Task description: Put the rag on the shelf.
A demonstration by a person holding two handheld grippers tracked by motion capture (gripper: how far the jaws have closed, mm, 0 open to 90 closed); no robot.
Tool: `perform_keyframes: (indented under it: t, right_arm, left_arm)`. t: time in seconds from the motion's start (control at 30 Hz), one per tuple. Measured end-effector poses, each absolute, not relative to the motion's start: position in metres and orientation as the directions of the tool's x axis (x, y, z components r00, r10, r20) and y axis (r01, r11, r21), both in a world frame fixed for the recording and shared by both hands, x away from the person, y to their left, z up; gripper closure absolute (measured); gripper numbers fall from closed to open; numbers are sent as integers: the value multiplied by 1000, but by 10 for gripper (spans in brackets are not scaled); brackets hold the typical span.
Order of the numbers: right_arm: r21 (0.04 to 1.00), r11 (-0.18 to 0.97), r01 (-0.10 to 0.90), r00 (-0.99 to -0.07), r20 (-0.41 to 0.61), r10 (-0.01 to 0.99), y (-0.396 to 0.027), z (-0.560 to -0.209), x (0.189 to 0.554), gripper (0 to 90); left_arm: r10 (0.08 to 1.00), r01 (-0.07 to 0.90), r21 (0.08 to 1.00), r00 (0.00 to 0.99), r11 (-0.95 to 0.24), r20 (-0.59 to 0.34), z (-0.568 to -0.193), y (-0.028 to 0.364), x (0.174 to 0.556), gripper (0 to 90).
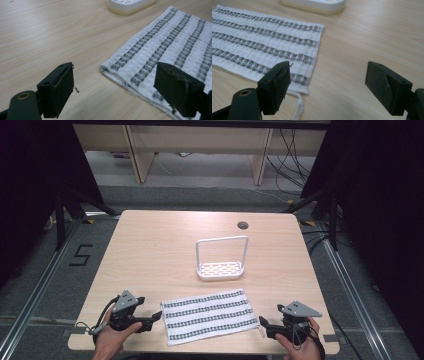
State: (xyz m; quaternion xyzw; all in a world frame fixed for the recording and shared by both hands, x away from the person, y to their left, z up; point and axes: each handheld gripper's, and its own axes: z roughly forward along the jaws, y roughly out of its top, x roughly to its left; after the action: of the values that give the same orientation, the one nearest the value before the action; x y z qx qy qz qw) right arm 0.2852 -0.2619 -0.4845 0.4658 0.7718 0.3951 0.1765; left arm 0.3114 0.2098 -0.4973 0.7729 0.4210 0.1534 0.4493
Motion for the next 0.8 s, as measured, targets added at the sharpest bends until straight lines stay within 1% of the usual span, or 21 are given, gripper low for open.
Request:
perform_keyframes:
  t: [0.07,0.1,0.3,0.33,0.37,0.4,0.43,0.5,0.53,0.57,0.6,0.63,0.67,0.7,0.73,0.8]
  right_arm:
    - [772,250,585,-505,105,857,-260,-484,284,219]
    - [783,282,554,-534,75,842,-261,-483,286,223]
    - [778,295,555,-540,67,839,-260,-482,285,226]
    - [779,290,556,-541,74,838,-259,-482,285,229]
    - [768,268,581,-521,98,848,-256,-482,282,231]
    - [769,271,578,-524,96,846,-256,-482,282,233]
    - [771,302,561,-550,75,832,-256,-481,283,240]
    - [773,306,555,-556,72,828,-255,-481,283,244]
    - [773,310,553,-554,64,830,-254,-481,282,250]
    - [773,314,552,-565,69,822,-253,-482,281,272]
    - [771,328,547,-564,49,824,-252,-482,281,280]
    - [762,329,558,-570,63,819,-250,-482,281,282]
    - [754,328,569,-557,60,828,-249,-482,279,290]
    - [753,336,566,-571,64,818,-248,-483,280,306]
    - [750,348,563,-577,54,815,-248,-484,280,318]
    - [740,364,565,-596,61,801,-248,-485,281,325]
  left_arm:
    - [774,509,823,616,-253,-143,-496,205,313,153]
    - [762,504,822,631,-264,-143,-495,201,314,153]
    - [732,487,827,667,-282,-143,-489,186,320,162]
    - [729,480,828,671,-288,-136,-488,183,321,165]
    - [724,477,830,676,-289,-137,-486,180,323,170]
    - [720,475,832,680,-287,-140,-485,175,324,174]
    - [710,470,832,691,-295,-139,-483,171,326,190]
    - [695,456,835,707,-308,-130,-481,161,331,198]
    - [689,451,834,714,-318,-123,-480,158,333,217]
    - [674,436,830,732,-348,-101,-478,146,339,244]
    - [670,429,834,736,-347,-100,-479,140,342,250]
    - [664,423,828,743,-368,-84,-479,134,344,272]
    - [657,420,824,750,-380,-79,-479,128,346,290]
    - [639,409,815,767,-410,-63,-479,123,349,292]
    - [638,408,819,767,-403,-68,-480,115,351,299]
    - [609,395,803,791,-445,-51,-480,103,355,311]
